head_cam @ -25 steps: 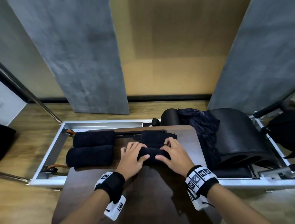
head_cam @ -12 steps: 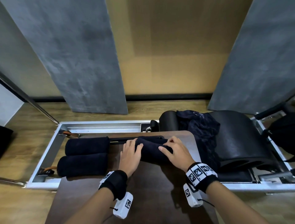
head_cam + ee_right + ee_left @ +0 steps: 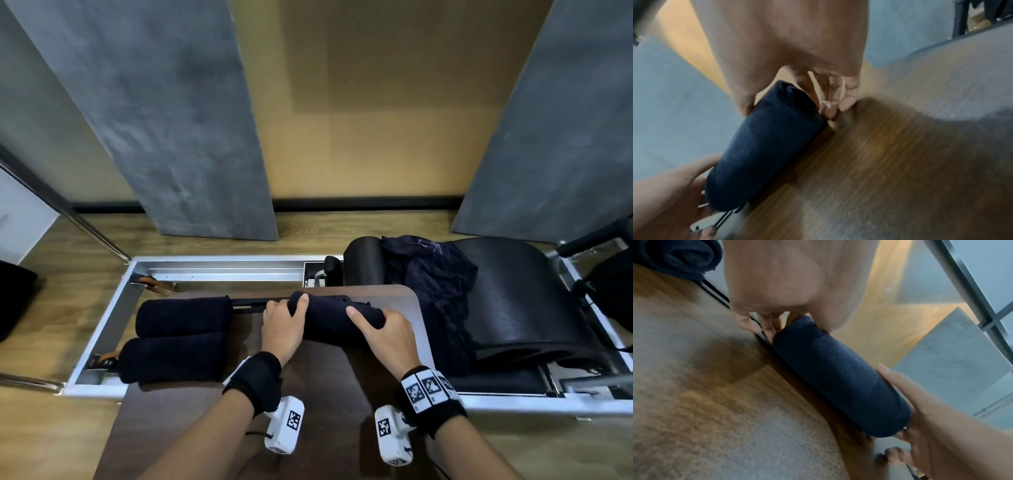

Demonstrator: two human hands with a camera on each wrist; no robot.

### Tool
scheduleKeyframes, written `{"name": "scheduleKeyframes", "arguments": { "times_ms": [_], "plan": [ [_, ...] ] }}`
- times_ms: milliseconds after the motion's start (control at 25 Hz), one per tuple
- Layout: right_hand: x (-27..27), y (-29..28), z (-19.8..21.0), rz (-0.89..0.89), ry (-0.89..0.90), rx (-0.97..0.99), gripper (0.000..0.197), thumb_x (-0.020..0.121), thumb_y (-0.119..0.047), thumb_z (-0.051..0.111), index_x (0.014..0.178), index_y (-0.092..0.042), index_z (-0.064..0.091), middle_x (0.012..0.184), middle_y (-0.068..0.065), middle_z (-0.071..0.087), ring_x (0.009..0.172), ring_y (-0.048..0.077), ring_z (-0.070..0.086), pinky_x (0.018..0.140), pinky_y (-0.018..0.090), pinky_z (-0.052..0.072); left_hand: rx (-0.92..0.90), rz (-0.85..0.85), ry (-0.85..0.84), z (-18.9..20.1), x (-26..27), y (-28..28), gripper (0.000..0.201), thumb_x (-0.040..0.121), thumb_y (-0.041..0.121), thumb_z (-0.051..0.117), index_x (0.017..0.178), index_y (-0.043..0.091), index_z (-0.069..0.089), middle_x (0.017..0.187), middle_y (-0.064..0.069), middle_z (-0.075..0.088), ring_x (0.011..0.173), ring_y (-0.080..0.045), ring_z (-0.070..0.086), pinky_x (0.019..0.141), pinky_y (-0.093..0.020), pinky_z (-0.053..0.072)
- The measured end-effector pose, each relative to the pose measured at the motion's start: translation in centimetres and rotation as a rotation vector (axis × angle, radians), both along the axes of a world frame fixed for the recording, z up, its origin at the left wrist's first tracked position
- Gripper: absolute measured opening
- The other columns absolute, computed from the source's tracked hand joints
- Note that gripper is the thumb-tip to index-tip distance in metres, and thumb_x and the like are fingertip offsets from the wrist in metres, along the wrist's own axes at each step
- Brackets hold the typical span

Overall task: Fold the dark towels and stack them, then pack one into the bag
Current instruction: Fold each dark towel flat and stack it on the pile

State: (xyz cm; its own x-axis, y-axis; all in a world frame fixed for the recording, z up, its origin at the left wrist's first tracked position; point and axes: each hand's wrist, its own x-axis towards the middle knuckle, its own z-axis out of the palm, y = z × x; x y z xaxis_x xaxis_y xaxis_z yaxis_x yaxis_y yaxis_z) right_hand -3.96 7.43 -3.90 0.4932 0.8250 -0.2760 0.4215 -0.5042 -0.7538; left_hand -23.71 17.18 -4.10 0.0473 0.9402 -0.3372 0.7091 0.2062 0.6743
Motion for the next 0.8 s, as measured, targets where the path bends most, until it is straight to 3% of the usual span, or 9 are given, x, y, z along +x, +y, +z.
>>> {"name": "scheduleKeyframes", "arguments": {
  "times_ms": [80,200,280,400,520,600,680,720,800],
  "plan": [
    [-0.4,0.1,0.2,-0.028,-0.015,-0.021,0.079,0.072,-0.09,0.055,0.096,-0.016,0.069,0.102,-0.001,0.071,0.098,0.022,0.067,0.083,0.04,0.056,-0.042,0.048,-0.052,0.0,-0.1,-0.1,0.063,0.105,0.056,0.048,0.134,0.002,0.059,0.138,-0.014,0.05,0.136,-0.034,0.046,0.117,-0.048,0.037],
    [-1.3,0.1,0.6,-0.056,-0.008,-0.021,0.078,0.077,-0.082,0.063,0.112,-0.012,0.067,0.111,0.0,0.068,0.106,0.022,0.065,0.088,0.039,0.055,-0.08,0.163,-0.157,-0.2,-0.6,-0.4,0.063,0.101,0.055,0.058,0.136,0.003,0.055,0.14,-0.013,0.053,0.138,-0.031,0.047,0.118,-0.046,0.037],
    [-1.8,-0.4,0.7,-0.124,0.179,0.049,0.068,0.072,-0.077,0.072,0.107,-0.02,0.064,0.104,-0.006,0.069,0.098,0.014,0.068,0.079,0.029,0.056,-0.124,0.196,-0.262,-0.4,-1.2,-1.4,0.065,0.096,0.06,0.065,0.132,0.008,0.052,0.137,-0.009,0.057,0.132,-0.026,0.054,0.114,-0.045,0.043],
    [-3.1,-1.5,0.8,-0.259,0.495,0.195,0.061,0.064,-0.064,0.087,0.099,-0.02,0.063,0.096,-0.004,0.076,0.085,0.004,0.073,0.064,0.016,0.055,-0.207,0.263,-0.562,-0.3,-2.1,-3.4,0.069,0.084,0.064,0.078,0.124,0.017,0.047,0.124,-0.002,0.064,0.113,-0.014,0.066,0.093,-0.032,0.056],
    [-4.3,-2.7,1.0,-0.342,0.652,0.307,0.061,0.064,-0.048,0.094,0.105,-0.014,0.065,0.105,0.005,0.077,0.099,0.019,0.076,0.085,0.037,0.062,-0.174,0.283,-0.68,0.2,-3.2,-4.7,0.065,0.077,0.058,0.088,0.118,0.026,0.05,0.121,0.002,0.065,0.107,-0.009,0.068,0.073,-0.016,0.056],
    [-5.6,-3.6,1.8,-0.359,0.756,0.338,0.057,0.066,-0.04,0.096,0.113,-0.02,0.07,0.112,0.007,0.076,0.104,0.024,0.075,0.094,0.045,0.06,-0.158,0.263,-0.755,0.5,-4.7,-5.4,0.066,0.072,0.057,0.091,0.119,0.03,0.052,0.124,0.004,0.065,0.112,-0.009,0.068,0.082,-0.023,0.059],
    [-7.4,-4.6,2.7,-0.345,0.846,0.327,0.049,0.07,-0.035,0.094,0.112,-0.017,0.076,0.111,0.011,0.078,0.105,0.027,0.075,0.094,0.043,0.06,-0.184,0.243,-0.851,0.7,-7.0,-6.0,0.069,0.068,0.056,0.092,0.122,0.03,0.055,0.126,0.006,0.071,0.117,-0.015,0.069,0.098,-0.042,0.06],
    [-8.6,-5.1,3.0,-0.335,0.876,0.32,0.045,0.073,-0.032,0.092,0.111,-0.013,0.077,0.11,0.013,0.078,0.104,0.026,0.076,0.09,0.04,0.06,-0.196,0.219,-0.884,0.9,-8.5,-6.3,0.068,0.07,0.053,0.092,0.122,0.029,0.057,0.124,0.008,0.074,0.117,-0.017,0.07,0.1,-0.045,0.059],
    [-11.0,-5.9,3.2,-0.311,0.912,0.298,0.038,0.08,-0.028,0.086,0.112,-0.009,0.077,0.11,0.014,0.078,0.102,0.024,0.076,0.079,0.032,0.06,-0.199,0.166,-0.911,1.3,-11.2,-6.8,0.061,0.074,0.047,0.092,0.121,0.026,0.06,0.119,0.009,0.077,0.116,-0.017,0.072,0.094,-0.041,0.06]
  ]
}}
